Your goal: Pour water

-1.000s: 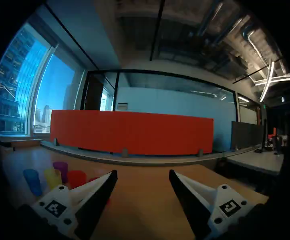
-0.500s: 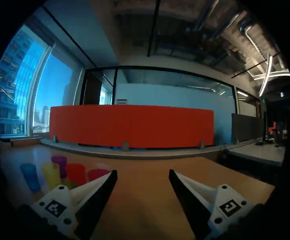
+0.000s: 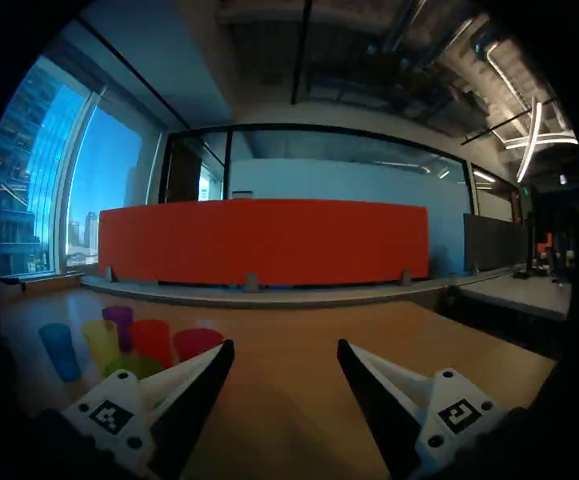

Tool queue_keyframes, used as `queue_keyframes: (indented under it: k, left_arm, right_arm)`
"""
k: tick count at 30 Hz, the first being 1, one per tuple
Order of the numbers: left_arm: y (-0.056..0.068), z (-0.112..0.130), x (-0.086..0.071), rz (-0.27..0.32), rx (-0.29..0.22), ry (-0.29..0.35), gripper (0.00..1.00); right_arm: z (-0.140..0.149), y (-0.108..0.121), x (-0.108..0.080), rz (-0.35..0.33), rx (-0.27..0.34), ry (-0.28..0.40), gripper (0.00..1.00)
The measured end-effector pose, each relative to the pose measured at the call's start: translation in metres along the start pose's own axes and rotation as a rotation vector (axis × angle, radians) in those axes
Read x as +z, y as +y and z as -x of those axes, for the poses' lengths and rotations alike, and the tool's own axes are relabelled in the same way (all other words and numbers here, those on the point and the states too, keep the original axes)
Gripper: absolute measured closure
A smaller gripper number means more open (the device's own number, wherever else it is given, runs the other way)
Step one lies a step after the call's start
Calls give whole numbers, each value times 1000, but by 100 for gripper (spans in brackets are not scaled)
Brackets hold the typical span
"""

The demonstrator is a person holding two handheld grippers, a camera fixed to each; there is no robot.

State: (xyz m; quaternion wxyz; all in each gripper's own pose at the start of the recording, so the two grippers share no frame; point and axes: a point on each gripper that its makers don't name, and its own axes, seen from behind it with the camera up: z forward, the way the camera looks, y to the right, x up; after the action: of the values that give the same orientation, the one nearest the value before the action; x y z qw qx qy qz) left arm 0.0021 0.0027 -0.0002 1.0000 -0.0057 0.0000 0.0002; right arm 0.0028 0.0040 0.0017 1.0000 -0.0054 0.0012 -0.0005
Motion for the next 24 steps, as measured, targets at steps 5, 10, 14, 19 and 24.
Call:
queue_keyframes:
  k: [5,10,14,19,24]
  left_arm:
    - [0,0,0,0,0,0,6]
    - [0,0,0,0,0,0,6]
    - [0,0,0,0,0,0,6]
    - [0,0,0,0,0,0,6]
    - [0,0,0,0,0,0,6]
  right_arm:
    - [0,-1,0,-4,-1,0,0]
    - [0,-1,0,-4,-1,0,0]
    - [0,-2,0,-8,-1,0,0]
    - [1,-3,-1,-11,0,-1,0]
    - [1,-4,-1,-11,0,-3,0]
